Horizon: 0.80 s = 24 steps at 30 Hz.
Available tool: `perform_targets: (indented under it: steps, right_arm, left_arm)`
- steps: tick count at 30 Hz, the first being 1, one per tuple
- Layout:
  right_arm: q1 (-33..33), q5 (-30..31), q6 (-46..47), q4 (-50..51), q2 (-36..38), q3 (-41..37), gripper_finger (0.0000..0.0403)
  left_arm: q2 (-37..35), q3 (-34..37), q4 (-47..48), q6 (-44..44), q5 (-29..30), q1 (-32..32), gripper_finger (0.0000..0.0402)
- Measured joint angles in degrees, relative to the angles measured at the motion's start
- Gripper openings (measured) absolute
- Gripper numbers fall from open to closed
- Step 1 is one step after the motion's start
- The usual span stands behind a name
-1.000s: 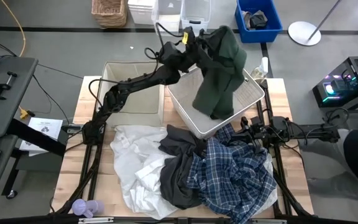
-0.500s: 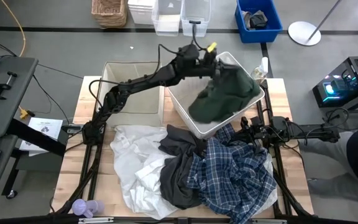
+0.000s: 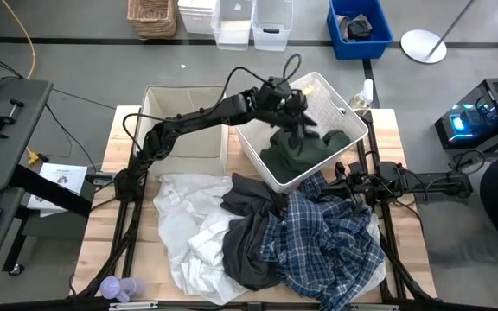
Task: Sort clothes
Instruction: Put the blue shirt into the white bin
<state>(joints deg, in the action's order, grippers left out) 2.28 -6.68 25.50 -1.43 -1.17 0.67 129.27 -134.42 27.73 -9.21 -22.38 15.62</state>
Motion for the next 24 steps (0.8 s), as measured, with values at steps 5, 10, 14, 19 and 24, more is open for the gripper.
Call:
perform_targets:
  steps: [5,10,14,19,24]
  right_arm:
    - [0.0,0.0,0.0,0.0,0.0,0.0,0.0]
    - [0.0,0.0,0.0,0.0,0.0,0.0,0.0]
    - [0.0,0.0,0.0,0.0,0.0,0.0,0.0]
    - [0.0,0.0,0.0,0.0,0.0,0.0,0.0]
    - [0.0,0.0,0.0,0.0,0.0,0.0,0.0]
  left_arm:
    - [0.0,-0.2,1.2,-2.9,-9.8,-4.8,0.0247]
    - [0.0,-0.2,8.2,6.4,-6.4,-15.0,0.0246]
    - [0.0,-0.2,13.7,14.2,6.2,-22.5,0.0246]
    - [0.0,-0.2,15.5,14.3,22.0,-27.0,0.0246]
    - [0.1,-0.2,17.7,12.0,31.9,-28.0,0.0246]
